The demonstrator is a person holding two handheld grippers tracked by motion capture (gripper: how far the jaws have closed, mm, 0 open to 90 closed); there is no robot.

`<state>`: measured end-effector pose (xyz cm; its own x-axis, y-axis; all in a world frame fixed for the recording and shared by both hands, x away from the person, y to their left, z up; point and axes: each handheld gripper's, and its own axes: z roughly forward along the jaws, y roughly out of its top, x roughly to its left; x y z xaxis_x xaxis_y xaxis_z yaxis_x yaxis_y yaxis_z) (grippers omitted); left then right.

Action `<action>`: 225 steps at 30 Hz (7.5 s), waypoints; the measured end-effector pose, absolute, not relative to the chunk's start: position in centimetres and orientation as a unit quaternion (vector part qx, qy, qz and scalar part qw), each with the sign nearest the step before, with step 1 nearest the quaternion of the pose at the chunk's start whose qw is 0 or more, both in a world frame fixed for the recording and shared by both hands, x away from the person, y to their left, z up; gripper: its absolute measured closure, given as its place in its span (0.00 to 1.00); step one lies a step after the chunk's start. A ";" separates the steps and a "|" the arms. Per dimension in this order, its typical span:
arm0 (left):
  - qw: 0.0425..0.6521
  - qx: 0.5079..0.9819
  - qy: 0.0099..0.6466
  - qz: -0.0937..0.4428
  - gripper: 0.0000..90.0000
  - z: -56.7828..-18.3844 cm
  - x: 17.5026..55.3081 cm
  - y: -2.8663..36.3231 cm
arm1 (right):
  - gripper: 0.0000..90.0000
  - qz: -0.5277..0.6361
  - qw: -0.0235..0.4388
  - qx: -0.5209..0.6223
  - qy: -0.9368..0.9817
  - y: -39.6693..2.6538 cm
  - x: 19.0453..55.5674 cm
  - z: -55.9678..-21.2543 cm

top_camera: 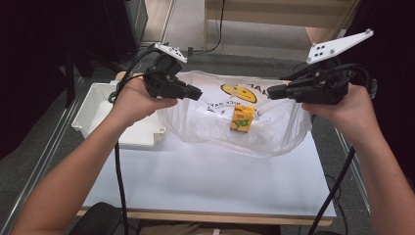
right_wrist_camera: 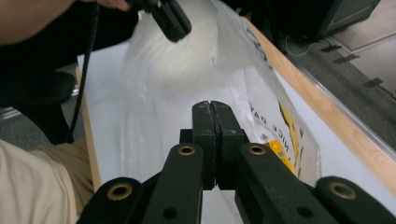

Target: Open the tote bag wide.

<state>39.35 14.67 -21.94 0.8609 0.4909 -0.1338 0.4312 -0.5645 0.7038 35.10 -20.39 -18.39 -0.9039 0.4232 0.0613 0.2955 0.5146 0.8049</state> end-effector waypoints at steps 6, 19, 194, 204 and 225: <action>0.381 0.884 0.268 0.040 0.92 -22.7 40.2 14.0 | 1.00 0.415 0.079 0.216 0.880 -20.3 36.6 -20.9; 0.367 0.888 0.272 0.054 0.92 -24.6 42.9 12.0 | 1.00 0.379 0.105 0.251 0.884 -20.6 39.6 -23.3; 0.328 0.799 0.499 0.073 1.00 -46.1 53.9 11.0 | 1.00 0.338 0.151 0.576 0.728 -32.8 42.8 -48.1; 0.319 0.799 0.503 0.082 1.00 -46.0 53.9 11.1 | 1.00 0.335 0.157 0.580 0.725 -33.4 42.7 -48.1; 0.349 0.811 0.466 0.055 1.00 -41.7 52.5 11.2 | 1.00 0.364 0.151 0.521 0.757 -29.8 42.5 -43.8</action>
<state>52.54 11.24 -41.67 0.5601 0.7940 -0.2363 0.7178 -0.3228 0.6169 42.50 -29.82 -43.79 -0.4113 0.8991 0.1496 0.6789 0.1927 0.7085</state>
